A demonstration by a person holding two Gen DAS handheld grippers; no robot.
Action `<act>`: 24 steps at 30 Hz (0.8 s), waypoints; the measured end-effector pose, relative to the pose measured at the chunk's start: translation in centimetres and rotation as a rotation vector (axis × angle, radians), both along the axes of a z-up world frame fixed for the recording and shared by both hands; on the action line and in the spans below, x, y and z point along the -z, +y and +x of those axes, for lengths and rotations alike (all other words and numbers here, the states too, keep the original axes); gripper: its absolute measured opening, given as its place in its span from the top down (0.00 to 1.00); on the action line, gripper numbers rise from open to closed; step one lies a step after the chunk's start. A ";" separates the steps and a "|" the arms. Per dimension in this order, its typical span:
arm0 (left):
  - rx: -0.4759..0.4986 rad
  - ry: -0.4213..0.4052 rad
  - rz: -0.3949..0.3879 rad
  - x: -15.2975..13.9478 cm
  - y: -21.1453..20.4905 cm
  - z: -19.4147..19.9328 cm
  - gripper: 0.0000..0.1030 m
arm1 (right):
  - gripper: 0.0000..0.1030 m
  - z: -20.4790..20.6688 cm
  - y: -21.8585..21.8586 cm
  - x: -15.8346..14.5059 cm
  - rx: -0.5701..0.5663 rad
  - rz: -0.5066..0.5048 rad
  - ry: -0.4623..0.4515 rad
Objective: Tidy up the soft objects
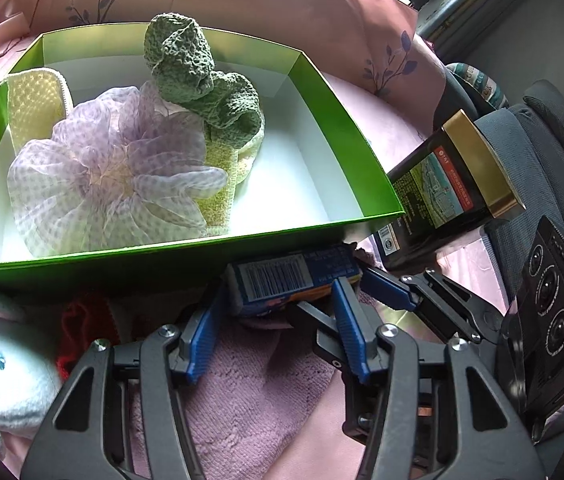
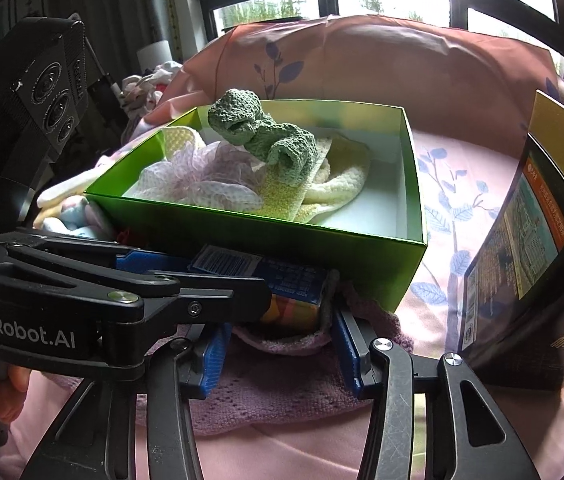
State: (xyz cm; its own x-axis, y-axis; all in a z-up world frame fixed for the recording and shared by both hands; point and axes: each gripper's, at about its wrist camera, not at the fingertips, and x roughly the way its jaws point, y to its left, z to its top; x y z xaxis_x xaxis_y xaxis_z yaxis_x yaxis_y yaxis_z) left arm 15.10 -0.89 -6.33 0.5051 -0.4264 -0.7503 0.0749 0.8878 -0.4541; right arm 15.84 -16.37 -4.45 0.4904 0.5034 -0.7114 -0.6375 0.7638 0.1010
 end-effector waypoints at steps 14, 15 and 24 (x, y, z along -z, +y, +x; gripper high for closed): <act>0.010 -0.141 0.044 -5.1 0.2 -4.7 0.49 | 0.59 -4.4 -0.8 -4.6 0.035 0.089 -0.092; 0.010 -0.157 0.047 -5.8 0.2 -5.0 0.49 | 0.59 -4.7 -0.8 -5.2 0.035 0.093 -0.108; 0.008 -0.267 0.053 -11.0 0.5 -7.1 0.49 | 0.59 -6.7 -0.8 -10.5 0.032 0.131 -0.216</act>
State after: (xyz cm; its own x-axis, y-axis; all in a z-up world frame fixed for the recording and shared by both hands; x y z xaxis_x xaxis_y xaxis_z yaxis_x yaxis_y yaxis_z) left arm 8.01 -0.35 4.63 0.6847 -0.3949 -0.6126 0.1927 0.9087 -0.3704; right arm 9.11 -17.16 6.04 0.6411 0.5660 -0.5183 -0.6306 0.7734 0.0647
